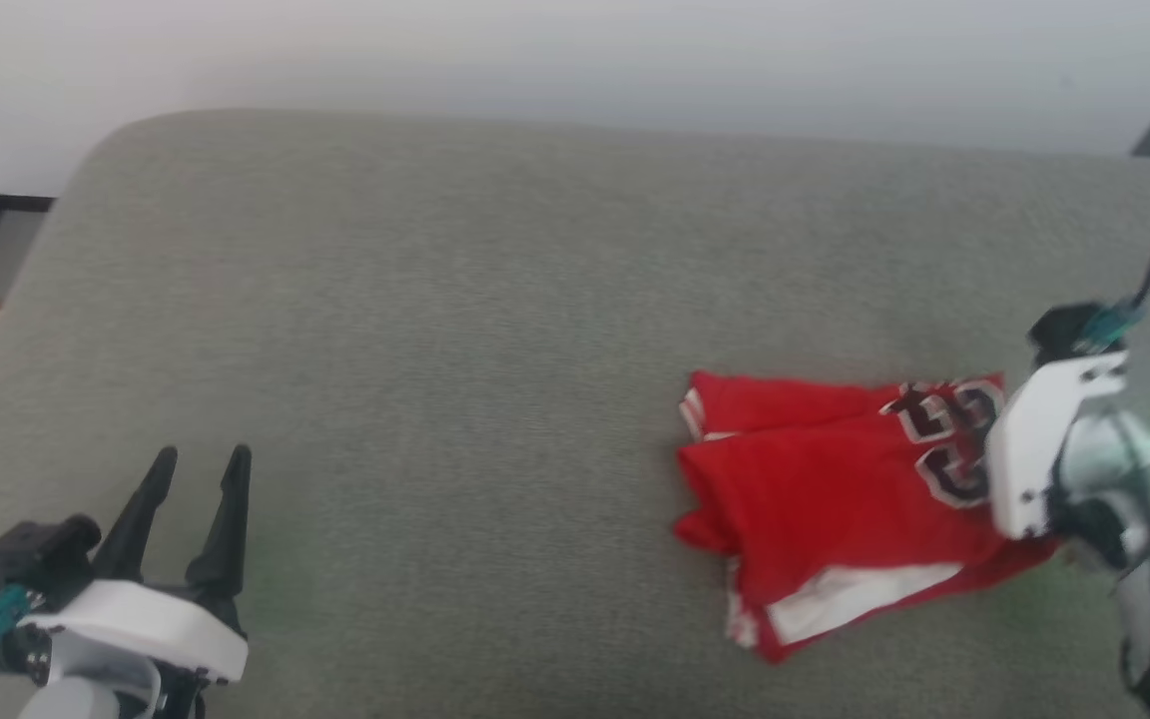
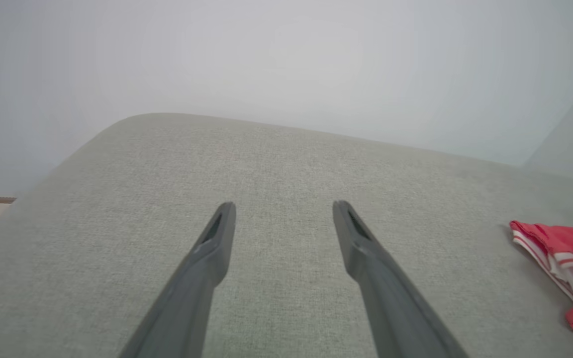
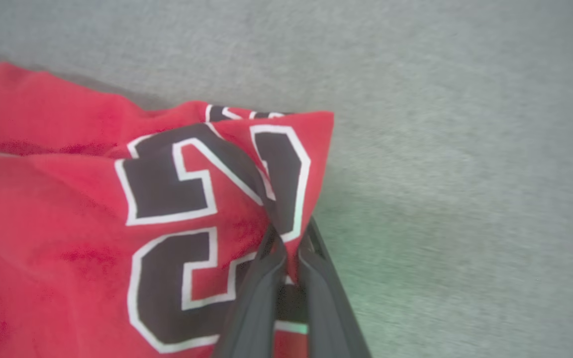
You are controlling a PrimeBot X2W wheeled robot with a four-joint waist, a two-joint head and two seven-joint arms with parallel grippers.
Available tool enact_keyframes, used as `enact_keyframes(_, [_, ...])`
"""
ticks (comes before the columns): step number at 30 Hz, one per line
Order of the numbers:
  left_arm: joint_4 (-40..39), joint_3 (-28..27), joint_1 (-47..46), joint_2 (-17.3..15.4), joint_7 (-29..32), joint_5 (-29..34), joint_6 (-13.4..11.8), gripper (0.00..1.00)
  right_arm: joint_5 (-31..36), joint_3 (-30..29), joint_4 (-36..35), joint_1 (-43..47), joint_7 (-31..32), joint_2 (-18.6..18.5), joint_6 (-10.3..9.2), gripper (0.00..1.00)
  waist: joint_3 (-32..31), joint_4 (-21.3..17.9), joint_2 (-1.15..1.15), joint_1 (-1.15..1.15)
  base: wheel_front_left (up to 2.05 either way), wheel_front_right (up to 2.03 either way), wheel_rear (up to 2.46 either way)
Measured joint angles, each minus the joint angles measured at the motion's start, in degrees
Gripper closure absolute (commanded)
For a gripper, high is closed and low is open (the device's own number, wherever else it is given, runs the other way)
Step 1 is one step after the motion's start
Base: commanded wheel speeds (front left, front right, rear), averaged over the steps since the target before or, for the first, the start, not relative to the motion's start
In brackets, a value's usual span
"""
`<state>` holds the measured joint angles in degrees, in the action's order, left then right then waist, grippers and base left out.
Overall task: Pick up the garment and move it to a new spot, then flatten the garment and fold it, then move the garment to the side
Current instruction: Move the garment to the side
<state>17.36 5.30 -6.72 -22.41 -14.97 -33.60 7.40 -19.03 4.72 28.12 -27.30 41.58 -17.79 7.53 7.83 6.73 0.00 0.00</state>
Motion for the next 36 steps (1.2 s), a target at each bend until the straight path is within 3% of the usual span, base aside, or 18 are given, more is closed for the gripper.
enact_keyframes(10, [-1.63, 3.02, -6.56, -0.38, 0.0, 1.41, 0.0, 0.0, -1.52, 0.04, -3.94, -6.84, -0.02, -7.9, -0.03, 1.0, 4.06, -6.81, 0.0, 0.0, 0.0, 0.0, 0.0])
enact_keyframes(21, [-2.11, 9.68, -16.48, -2.22, 0.0, 1.83, 0.0, 0.0, 3.42, -3.93, 0.55, -15.55, -8.04, -13.91, -0.03, 1.0, 10.41, -14.07, 0.0, 0.0, 0.0, 0.0, 0.0])
enact_keyframes(32, [-1.47, 17.09, -25.74, -4.31, -0.01, 1.34, 0.0, 0.0, 13.79, -10.63, 10.29, -22.28, -18.95, -14.06, -0.03, 1.0, 17.87, -18.4, 0.0, 0.0, 0.0, 0.0, 0.0])
enact_keyframes(36, [-1.24, 18.63, -27.76, -4.71, 0.0, 0.89, 0.0, 0.0, 17.03, -11.63, 14.15, -23.5, -21.07, -12.14, -0.03, 1.0, 19.93, -18.6, 0.0, 0.0, 0.0, 0.0, 0.0])
